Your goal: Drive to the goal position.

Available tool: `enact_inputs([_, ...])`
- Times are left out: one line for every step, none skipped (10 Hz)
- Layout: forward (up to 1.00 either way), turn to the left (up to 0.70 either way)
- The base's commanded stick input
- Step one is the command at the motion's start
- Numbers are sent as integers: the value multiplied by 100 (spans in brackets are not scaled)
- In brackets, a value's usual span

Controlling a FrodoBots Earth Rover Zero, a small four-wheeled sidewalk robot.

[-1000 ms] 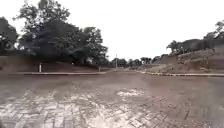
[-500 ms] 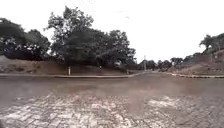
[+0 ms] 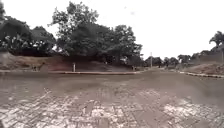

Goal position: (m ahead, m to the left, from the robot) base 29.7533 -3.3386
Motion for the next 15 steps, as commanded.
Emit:
enact_inputs([70,-27])
enact_inputs([70,-27])
enact_inputs([70,-27])
enact_inputs([70,-27])
enact_inputs([70,-27])
enact_inputs([70,-27])
enact_inputs([70,-27])
enact_inputs([70,-6])
enact_inputs([70,0])
enact_inputs([70,0])
enact_inputs([70,0])
enact_inputs([70,0])
enact_inputs([70,0])
enact_inputs([70,0])
enact_inputs([70,13])
